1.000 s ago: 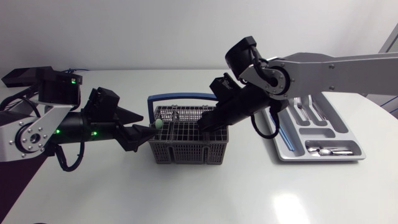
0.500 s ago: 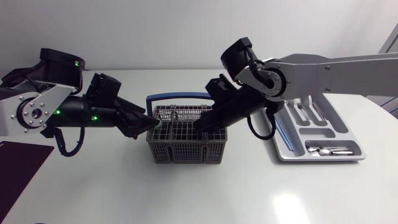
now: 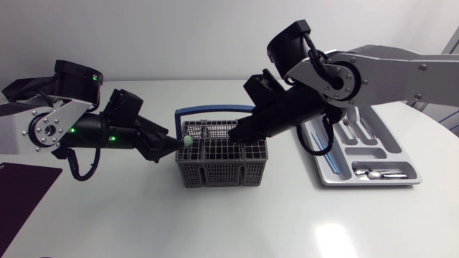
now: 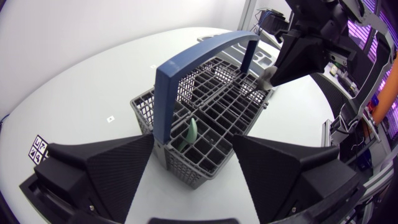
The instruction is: Transfer all utensils from the basket to the drawer tray.
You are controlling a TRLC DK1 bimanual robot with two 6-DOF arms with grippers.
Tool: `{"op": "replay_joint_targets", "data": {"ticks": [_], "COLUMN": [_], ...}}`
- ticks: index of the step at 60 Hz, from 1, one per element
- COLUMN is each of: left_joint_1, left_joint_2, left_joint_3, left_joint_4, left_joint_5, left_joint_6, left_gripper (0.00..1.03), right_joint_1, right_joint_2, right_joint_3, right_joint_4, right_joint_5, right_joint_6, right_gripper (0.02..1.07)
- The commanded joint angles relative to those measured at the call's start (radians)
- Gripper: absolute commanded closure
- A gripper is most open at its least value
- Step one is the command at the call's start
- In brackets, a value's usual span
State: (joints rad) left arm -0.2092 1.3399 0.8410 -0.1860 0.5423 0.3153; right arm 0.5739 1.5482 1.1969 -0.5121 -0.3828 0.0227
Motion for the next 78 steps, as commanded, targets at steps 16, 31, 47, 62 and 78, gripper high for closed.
{"op": "replay_joint_targets", "data": {"ticks": [16,31,47,62,78], "left_joint_1": [0.005,-0.001,-0.001,0.001,-0.022], "left_joint_2": [0.019,0.018,-0.007,-0.012,0.021], "left_joint_3": [-0.003,-0.011,-0.02,-0.008,0.04], "left_joint_4": [-0.006,-0.007,-0.02,-0.043,-0.064], "left_joint_5": [0.008,0.008,0.007,0.008,-0.022], "left_joint_6": [0.025,0.028,0.031,0.031,0.016], "left_gripper": [0.15,0.15,0.15,0.15,0.2], "right_joint_1": [-0.034,-0.032,-0.011,-0.111,-0.447], "right_joint_2": [-0.057,-0.088,-0.151,-0.301,-0.404], "right_joint_3": [0.047,0.095,0.164,0.171,0.082], "right_joint_4": [-0.078,-0.16,-0.282,-0.402,-0.548], "right_joint_5": [-0.074,-0.096,-0.11,-0.177,-0.238], "right_joint_6": [0.0,-0.069,-0.168,-0.191,-0.34], "right_gripper": [1.01,1.01,1.01,1.0,0.99]}}
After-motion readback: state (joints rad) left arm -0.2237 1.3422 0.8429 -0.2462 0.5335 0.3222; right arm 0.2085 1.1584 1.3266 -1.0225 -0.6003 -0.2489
